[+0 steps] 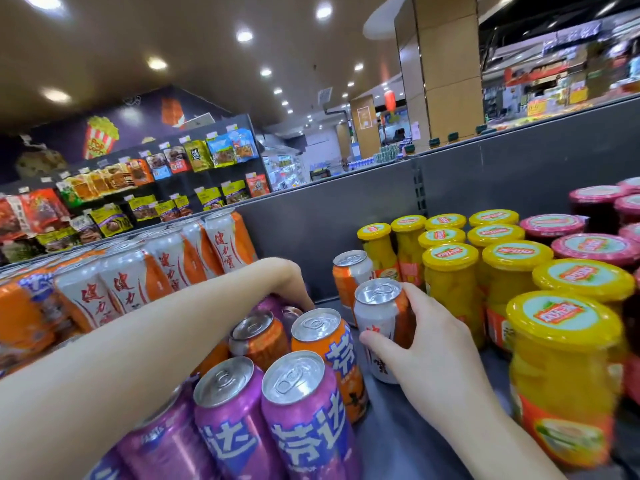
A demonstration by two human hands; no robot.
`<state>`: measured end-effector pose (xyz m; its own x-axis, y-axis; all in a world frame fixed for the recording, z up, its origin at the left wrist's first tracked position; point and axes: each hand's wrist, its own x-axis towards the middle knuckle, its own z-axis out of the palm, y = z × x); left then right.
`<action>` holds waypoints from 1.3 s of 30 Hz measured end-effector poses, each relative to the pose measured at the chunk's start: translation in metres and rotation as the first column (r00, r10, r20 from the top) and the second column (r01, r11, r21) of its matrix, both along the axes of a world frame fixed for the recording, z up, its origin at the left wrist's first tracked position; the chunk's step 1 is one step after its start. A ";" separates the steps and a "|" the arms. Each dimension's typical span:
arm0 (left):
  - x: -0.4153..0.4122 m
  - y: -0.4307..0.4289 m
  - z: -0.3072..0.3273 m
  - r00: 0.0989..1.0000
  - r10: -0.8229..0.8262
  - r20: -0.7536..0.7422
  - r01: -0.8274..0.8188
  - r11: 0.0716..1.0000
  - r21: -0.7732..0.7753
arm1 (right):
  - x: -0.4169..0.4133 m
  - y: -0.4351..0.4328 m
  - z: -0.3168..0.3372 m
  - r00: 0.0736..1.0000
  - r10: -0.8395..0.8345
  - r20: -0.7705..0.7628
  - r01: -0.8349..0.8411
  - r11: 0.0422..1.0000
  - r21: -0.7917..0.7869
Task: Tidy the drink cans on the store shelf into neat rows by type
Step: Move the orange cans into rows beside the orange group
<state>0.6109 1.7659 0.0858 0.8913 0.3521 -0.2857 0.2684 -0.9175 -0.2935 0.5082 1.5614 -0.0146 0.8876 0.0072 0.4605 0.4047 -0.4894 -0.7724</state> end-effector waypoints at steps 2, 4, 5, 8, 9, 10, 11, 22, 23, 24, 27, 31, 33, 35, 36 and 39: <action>0.003 0.005 0.002 1.000 0.023 -0.009 -0.024 0.998 -0.057 | 0.000 0.001 -0.001 1.000 -0.012 0.003 0.012 1.000 -0.016; 0.006 0.011 -0.001 0.999 0.053 0.003 -0.052 0.996 -0.078 | 0.000 0.001 0.000 1.000 -0.005 0.007 0.005 1.000 -0.013; 0.005 0.011 -0.001 0.998 0.056 0.013 -0.054 0.993 -0.101 | 0.000 0.001 0.000 1.000 -0.001 0.005 0.001 1.000 -0.007; 0.004 0.010 0.000 0.998 0.048 0.048 -0.042 0.992 -0.116 | 0.001 0.001 -0.002 1.000 0.003 0.008 -0.003 1.000 0.000; 0.003 0.010 0.001 0.998 0.045 0.049 -0.039 0.991 -0.128 | 0.001 0.001 -0.001 1.000 0.002 0.006 -0.002 1.000 0.000; 0.004 0.012 0.001 0.998 0.046 0.045 -0.038 0.988 -0.148 | 0.001 0.001 -0.001 1.000 0.002 0.006 -0.002 1.000 0.002; 0.004 0.013 0.001 0.998 0.049 0.041 -0.041 0.982 -0.184 | 0.001 0.001 -0.001 1.000 0.003 0.005 -0.003 1.000 0.003; -0.004 0.019 0.007 0.982 -0.020 0.186 0.099 0.899 -0.426 | 0.000 0.001 0.000 1.000 -0.008 0.016 0.008 1.000 -0.005; -0.005 0.020 0.009 0.976 -0.022 0.217 0.116 0.895 -0.430 | 0.000 0.001 -0.001 1.000 -0.009 0.015 0.009 1.000 -0.005; -0.006 0.022 0.011 0.967 -0.012 0.254 0.125 0.892 -0.434 | 0.001 0.001 -0.001 1.000 -0.009 0.013 0.009 1.000 -0.003; -0.010 0.033 0.016 0.933 0.044 0.356 0.151 0.853 -0.499 | 0.000 0.002 -0.001 1.000 -0.012 0.013 0.012 1.000 -0.004; -0.020 0.044 0.016 0.875 0.047 0.482 0.299 0.730 -0.614 | 0.001 0.003 0.000 1.000 -0.010 0.018 0.010 1.000 0.002; -0.024 0.045 0.015 0.844 0.015 0.536 0.386 0.676 -0.627 | 0.000 0.003 0.000 1.000 -0.007 0.017 0.007 1.000 0.006; -0.028 0.045 0.016 0.821 -0.008 0.571 0.434 0.659 -0.614 | 0.001 0.003 0.001 1.000 0.000 0.017 0.000 1.000 0.010; -0.030 0.044 0.017 0.814 -0.022 0.581 0.450 0.657 -0.605 | 0.001 0.002 0.001 1.000 0.010 0.012 -0.010 1.000 0.015; -0.036 0.043 0.019 0.814 -0.086 0.574 0.477 0.663 -0.577 | 0.001 0.002 0.002 0.999 0.042 0.001 -0.042 0.998 0.051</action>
<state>0.5753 1.8086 0.1048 0.9882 -0.0553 0.1430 -0.1218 -0.8498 0.5129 0.5091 1.5630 -0.0131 0.8871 0.0213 0.4611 0.4241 -0.4322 -0.7958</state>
